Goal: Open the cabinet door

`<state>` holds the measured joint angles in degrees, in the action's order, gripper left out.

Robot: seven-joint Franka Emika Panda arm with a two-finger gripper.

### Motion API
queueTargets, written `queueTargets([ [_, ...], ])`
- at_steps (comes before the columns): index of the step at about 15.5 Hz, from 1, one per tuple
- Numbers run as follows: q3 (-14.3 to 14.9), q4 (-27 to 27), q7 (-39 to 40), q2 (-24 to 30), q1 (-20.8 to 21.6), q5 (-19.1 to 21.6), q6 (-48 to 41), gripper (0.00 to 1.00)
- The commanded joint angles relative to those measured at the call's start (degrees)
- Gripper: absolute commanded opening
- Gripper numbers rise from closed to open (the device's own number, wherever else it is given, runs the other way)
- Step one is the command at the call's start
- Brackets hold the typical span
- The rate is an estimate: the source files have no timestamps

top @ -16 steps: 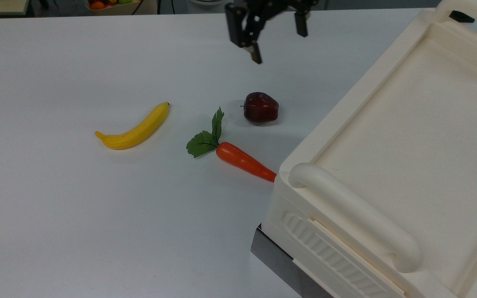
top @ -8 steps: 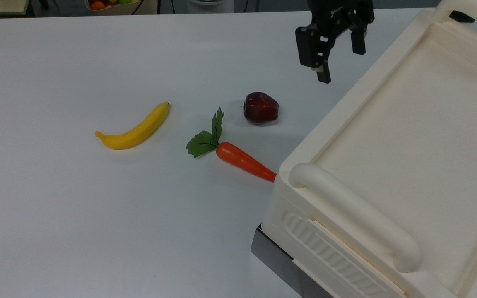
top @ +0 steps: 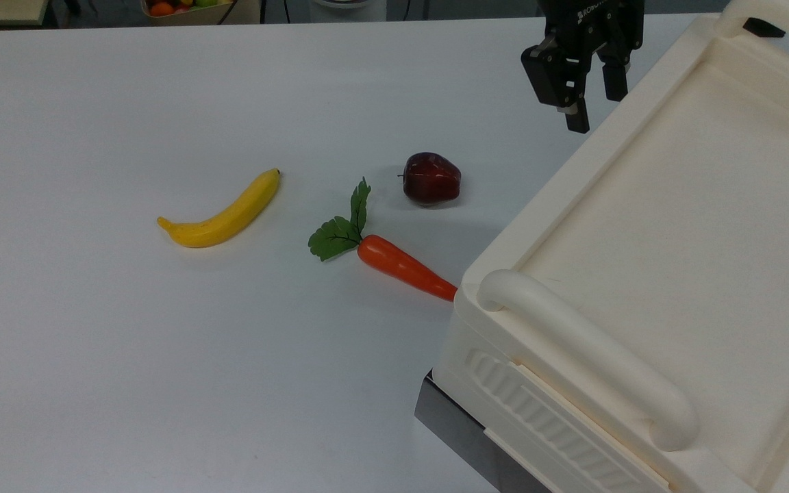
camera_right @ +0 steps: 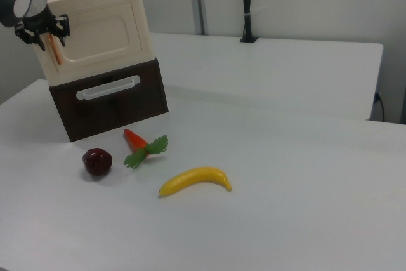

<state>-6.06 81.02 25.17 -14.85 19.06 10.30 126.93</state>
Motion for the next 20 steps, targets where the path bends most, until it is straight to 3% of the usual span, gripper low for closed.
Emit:
queueTargets([
  [1, -0.88, -0.60, -1.44, -0.71, 0.28, 0.42, 1.04, 0.52],
  [7, -1.14, -0.16, -3.28, -0.88, 0.46, 0.51, 5.87, 0.48],
  [11, -1.14, -0.07, -3.20, -0.71, 0.37, 0.34, 5.52, 0.22],
  [13, -1.14, 0.01, -3.02, -0.09, 0.37, 0.16, 4.99, 0.14],
  [20, -0.88, 0.63, -3.28, 1.75, -0.16, -1.24, -2.47, 0.11],
])
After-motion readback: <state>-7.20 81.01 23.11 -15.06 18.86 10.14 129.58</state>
